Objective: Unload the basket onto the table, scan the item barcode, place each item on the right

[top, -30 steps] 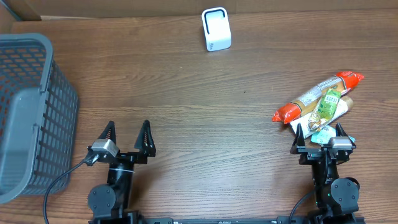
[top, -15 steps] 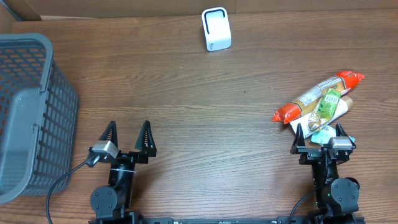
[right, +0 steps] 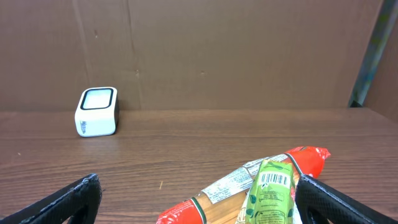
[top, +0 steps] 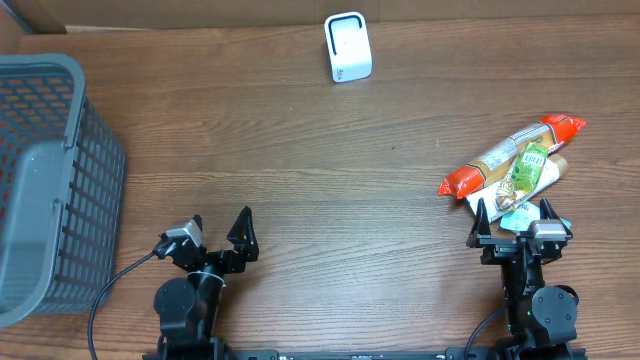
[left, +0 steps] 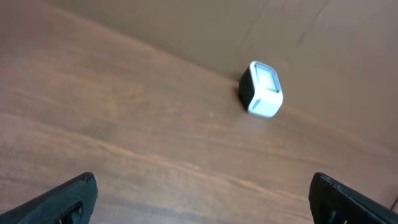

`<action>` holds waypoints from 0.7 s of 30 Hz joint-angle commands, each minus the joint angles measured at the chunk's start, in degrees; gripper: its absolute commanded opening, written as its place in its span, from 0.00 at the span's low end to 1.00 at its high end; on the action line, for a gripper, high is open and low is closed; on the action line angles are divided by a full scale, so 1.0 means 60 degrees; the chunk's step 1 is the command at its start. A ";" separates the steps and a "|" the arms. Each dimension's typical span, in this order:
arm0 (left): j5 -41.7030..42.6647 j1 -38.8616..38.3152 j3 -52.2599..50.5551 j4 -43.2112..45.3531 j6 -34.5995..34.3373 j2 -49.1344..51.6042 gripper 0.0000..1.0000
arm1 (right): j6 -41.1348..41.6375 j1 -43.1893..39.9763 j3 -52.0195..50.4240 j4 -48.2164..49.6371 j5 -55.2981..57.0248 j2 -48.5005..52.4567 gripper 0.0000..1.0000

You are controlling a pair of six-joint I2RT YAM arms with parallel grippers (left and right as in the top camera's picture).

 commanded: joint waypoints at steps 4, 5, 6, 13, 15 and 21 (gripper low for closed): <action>-0.0160 -0.0015 -0.0025 -0.0004 -0.0095 -0.1100 1.00 | -0.0044 0.0055 -0.0098 0.0069 0.0015 -0.0087 1.00; -0.0164 -0.0018 -0.0025 -0.0029 -0.0095 -0.1100 1.00 | -0.0044 0.0055 -0.0098 0.0069 0.0015 -0.0087 1.00; -0.0164 -0.0018 -0.0025 -0.0025 -0.0095 -0.1100 1.00 | -0.0044 0.0055 -0.0098 0.0069 0.0015 -0.0087 1.00; -0.0189 -0.0007 -0.0025 -0.0029 -0.0091 -0.1089 1.00 | -0.0044 0.0055 -0.0098 0.0069 0.0015 -0.0087 1.00; -0.0189 -0.0007 -0.0025 -0.0029 -0.0091 -0.1089 1.00 | -0.0044 0.0055 -0.0098 0.0069 0.0015 -0.0087 1.00; -0.0193 -0.0007 -0.0025 -0.0029 -0.0091 -0.1089 1.00 | -0.0044 0.0055 -0.0098 0.0069 0.0015 -0.0087 1.00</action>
